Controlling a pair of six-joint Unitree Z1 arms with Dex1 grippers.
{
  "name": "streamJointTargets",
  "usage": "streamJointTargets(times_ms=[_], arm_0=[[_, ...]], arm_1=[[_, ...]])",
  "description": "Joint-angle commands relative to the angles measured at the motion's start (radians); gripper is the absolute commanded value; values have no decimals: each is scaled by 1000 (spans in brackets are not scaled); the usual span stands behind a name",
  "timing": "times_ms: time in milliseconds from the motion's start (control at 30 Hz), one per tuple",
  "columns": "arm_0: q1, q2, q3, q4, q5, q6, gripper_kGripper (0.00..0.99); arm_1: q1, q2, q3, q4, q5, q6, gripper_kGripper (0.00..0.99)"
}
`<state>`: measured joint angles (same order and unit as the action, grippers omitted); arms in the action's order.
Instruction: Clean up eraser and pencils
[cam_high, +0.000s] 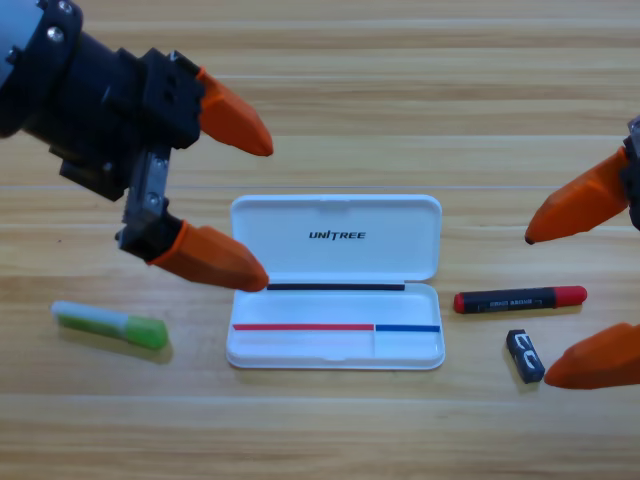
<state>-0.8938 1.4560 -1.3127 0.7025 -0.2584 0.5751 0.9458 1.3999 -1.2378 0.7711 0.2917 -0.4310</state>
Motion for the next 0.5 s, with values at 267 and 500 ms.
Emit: streamJointTargets(times_ms=[267,500], arm_0=[[-36,32,-5,9,-1,-21,985],[-36,34,4,9,18,-9,989]], arm_1=[[25,-22,57,-24,-32,32,985],[4,-21,74,-21,-281,190,986]])
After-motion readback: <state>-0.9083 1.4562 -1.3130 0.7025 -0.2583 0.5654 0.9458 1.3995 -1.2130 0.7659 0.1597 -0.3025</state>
